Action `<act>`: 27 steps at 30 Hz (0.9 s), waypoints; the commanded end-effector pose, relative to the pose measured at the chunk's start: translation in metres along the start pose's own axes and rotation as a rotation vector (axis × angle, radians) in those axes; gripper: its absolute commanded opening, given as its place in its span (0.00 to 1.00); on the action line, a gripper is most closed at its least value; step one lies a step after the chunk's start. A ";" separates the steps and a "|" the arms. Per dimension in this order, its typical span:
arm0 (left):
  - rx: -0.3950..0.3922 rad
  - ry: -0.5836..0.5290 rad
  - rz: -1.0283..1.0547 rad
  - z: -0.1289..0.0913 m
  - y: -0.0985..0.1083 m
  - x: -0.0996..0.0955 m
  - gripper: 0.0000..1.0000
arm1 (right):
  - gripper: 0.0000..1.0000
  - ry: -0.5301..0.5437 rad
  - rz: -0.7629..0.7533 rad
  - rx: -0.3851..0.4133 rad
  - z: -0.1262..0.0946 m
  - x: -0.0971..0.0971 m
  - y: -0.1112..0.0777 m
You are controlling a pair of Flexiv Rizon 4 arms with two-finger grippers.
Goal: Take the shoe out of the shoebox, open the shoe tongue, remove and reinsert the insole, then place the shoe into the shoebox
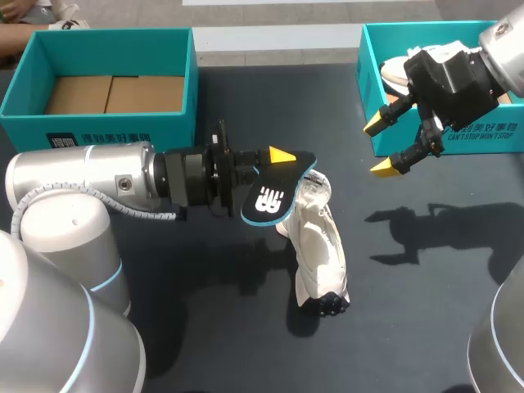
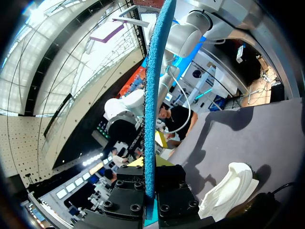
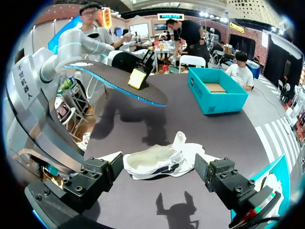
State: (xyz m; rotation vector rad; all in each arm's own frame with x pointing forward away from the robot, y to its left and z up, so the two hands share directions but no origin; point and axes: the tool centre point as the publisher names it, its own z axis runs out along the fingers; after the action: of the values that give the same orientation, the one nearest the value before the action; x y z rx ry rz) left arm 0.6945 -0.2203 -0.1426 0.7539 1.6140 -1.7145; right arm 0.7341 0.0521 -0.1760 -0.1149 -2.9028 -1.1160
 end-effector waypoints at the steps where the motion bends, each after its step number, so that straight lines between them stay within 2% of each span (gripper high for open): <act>1: 0.013 -0.010 0.000 0.006 -0.006 0.015 0.00 | 1.00 -0.062 -0.102 0.168 0.019 0.004 -0.004; 2: 0.024 -0.019 -0.005 0.007 -0.008 0.018 0.00 | 1.00 -0.070 -0.126 0.142 0.023 0.005 -0.005; 3: 0.029 -0.018 -0.003 0.008 -0.009 0.021 0.00 | 1.00 -0.079 -0.136 0.193 0.027 0.005 -0.011; 9: 0.041 -0.004 -0.005 0.008 -0.010 0.042 0.00 | 1.00 -0.046 -0.223 0.166 0.055 0.010 -0.029; 17: 0.028 0.022 -0.026 0.008 -0.005 0.078 0.00 | 1.00 -0.042 -0.167 0.132 0.086 0.024 -0.051; 19: 0.033 0.008 -0.040 0.008 -0.001 0.085 0.00 | 1.00 -0.042 -0.155 0.140 0.094 0.029 -0.054; 27: -0.005 0.072 -0.041 0.010 0.009 0.112 0.00 | 1.00 -0.030 -0.082 0.192 0.122 0.042 -0.076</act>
State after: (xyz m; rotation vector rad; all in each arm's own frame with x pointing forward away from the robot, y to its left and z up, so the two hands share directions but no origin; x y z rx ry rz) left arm 0.6336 -0.2341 -0.2304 0.7892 1.6830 -1.7330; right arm 0.6861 0.0730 -0.3054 0.0030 -3.0457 -0.8639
